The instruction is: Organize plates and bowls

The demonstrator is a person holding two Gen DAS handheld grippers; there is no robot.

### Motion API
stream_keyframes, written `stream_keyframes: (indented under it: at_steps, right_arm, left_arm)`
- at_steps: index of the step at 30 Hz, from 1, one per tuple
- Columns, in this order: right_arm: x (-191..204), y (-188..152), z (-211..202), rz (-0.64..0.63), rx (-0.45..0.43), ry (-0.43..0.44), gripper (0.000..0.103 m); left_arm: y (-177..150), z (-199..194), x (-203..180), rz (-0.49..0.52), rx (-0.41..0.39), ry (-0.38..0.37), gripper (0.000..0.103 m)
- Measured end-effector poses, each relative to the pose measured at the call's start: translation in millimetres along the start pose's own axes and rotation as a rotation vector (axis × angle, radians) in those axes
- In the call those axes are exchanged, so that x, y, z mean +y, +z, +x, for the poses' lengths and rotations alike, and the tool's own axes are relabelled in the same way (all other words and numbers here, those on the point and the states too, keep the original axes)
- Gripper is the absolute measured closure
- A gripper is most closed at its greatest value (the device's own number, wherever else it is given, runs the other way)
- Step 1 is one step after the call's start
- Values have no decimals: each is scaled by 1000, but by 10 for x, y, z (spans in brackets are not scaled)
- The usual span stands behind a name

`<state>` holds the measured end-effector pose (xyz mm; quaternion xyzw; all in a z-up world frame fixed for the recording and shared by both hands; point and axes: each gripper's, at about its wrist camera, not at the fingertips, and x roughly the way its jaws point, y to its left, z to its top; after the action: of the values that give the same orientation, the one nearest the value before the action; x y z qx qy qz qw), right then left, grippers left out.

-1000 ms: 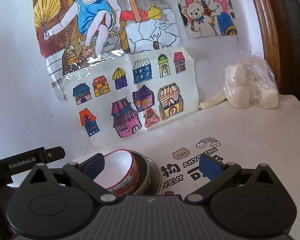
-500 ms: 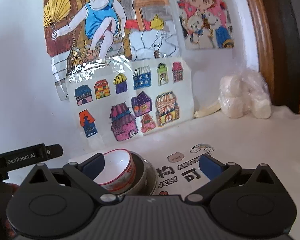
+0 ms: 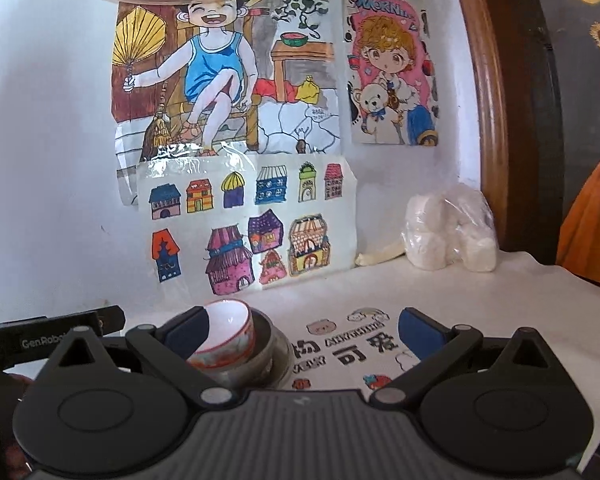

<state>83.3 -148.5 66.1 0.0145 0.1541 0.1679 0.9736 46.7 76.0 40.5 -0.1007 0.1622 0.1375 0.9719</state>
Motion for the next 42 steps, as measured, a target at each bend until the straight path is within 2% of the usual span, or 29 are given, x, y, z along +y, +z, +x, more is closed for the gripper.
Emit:
stream_keyframes:
  at_steps: [20, 31, 37, 42]
  right_arm:
    - [-65, -520, -449, 34, 60, -137, 0]
    - [-94, -685, -524, 61, 87, -167, 0]
    - [-121, -757, -535, 70, 102, -167, 0]
    - [-150, -790, -538, 85, 109, -170, 0]
  left_arm:
    - [-468, -239, 66, 68, 65, -76, 1]
    - [-623, -335, 25, 110, 84, -130, 1]
    - [-718, -363, 6, 130, 110, -139, 1]
    - [-723, -384, -11, 141, 101, -146, 1]
